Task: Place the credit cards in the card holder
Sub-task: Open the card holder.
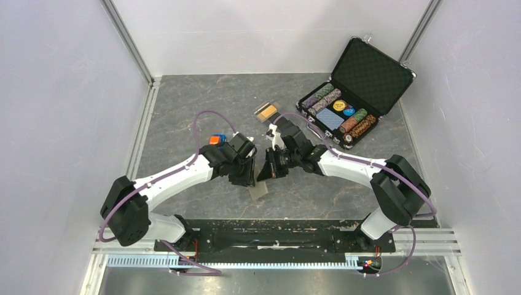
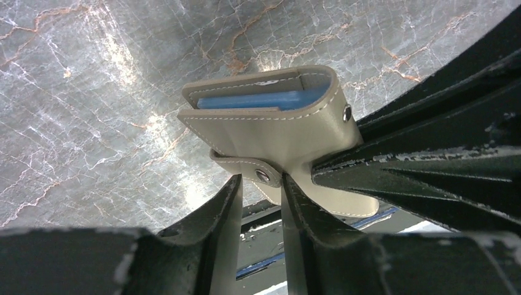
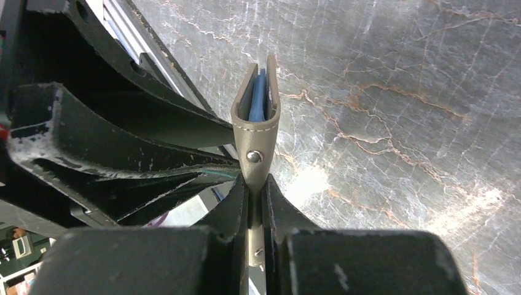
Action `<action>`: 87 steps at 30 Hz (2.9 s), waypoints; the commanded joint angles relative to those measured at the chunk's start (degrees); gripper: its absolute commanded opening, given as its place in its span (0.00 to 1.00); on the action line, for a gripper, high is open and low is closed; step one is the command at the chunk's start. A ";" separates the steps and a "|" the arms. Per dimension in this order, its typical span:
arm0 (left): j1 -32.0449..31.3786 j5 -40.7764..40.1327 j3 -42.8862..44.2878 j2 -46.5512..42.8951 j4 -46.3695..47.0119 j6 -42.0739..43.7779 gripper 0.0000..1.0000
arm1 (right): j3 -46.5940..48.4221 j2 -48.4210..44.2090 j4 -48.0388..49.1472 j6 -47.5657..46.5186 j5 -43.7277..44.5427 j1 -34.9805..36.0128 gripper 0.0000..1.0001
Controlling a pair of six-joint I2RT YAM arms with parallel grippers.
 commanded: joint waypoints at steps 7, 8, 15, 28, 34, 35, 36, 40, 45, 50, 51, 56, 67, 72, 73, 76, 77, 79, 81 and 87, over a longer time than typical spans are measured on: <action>1.68 -9.56 0.14 3.03 -2.82 -2.16 0.27 | 0.42 -4.51 -5.90 -3.54 -0.93 -0.43 0.00; 2.01 -9.50 -0.06 3.18 -2.73 -2.35 0.27 | 0.34 -4.70 -6.15 -3.69 -0.98 -0.73 0.00; 5.21 -3.94 -2.08 2.81 1.97 -3.67 0.29 | 0.24 -5.20 -7.35 -5.81 -3.99 -5.09 0.00; 6.89 14.12 -5.31 -1.95 24.01 -9.79 0.63 | 2.47 -4.65 -14.98 -14.20 -10.42 -15.91 0.00; 6.39 15.09 -1.34 0.48 24.10 -10.44 0.67 | 4.04 -3.81 -17.06 -15.05 -10.89 -15.93 0.00; 6.23 14.90 0.34 2.25 22.45 -10.08 0.67 | 4.04 -3.97 -16.86 -14.94 -10.78 -15.95 0.00; 5.87 14.01 2.20 4.06 20.00 -9.48 0.66 | 4.14 -4.08 -16.75 -14.80 -10.69 -15.95 0.00; 3.59 10.75 7.54 8.84 13.00 -7.48 0.61 | 3.65 -4.92 -16.88 -14.73 -10.23 -15.94 0.00; 1.58 9.09 9.30 10.83 9.24 -7.64 0.55 | 2.40 -6.20 -16.76 -14.60 -9.11 -16.01 0.00; 1.51 5.70 7.13 8.78 7.04 -9.26 0.53 | 2.13 -6.52 -16.75 -14.82 -9.10 -15.97 0.00; 1.46 5.42 6.60 8.48 6.95 -9.59 0.53 | 2.22 -6.51 -16.78 -14.84 -9.38 -15.95 0.00; 1.46 5.65 4.62 9.24 7.10 -11.27 0.47 | 2.18 -6.59 -16.78 -14.96 -9.76 -15.97 0.00; 1.37 10.26 -0.42 8.44 14.10 -14.49 0.44 | 2.85 -6.65 -16.77 -15.04 -10.42 -16.04 0.00; 1.38 10.77 -1.55 8.08 15.86 -16.74 0.40 | 3.40 -6.04 -16.70 -15.27 -10.85 -16.04 0.00; 1.38 10.85 -1.64 8.10 16.21 -17.02 0.37 | 3.38 -5.80 -16.63 -15.27 -11.16 -16.04 0.00; 1.38 10.06 -1.75 8.06 16.69 -17.21 0.32 | 3.58 -5.54 -16.69 -15.45 -11.65 -16.04 0.00; 1.38 9.77 -1.74 8.04 16.69 -17.18 0.32 | 3.45 -5.55 -16.59 -15.41 -11.78 -16.04 0.00; 1.38 9.48 -1.53 8.00 16.97 -16.89 0.33 | 3.32 -5.51 -16.61 -15.48 -12.15 -16.06 0.00; 1.35 9.65 -1.40 8.09 17.66 -16.69 0.33 | 3.23 -5.58 -16.55 -15.62 -12.42 -16.04 0.00; 1.38 8.91 -1.12 8.25 17.23 -16.16 0.08 | 2.97 -5.92 -16.61 -15.98 -12.83 -16.04 0.00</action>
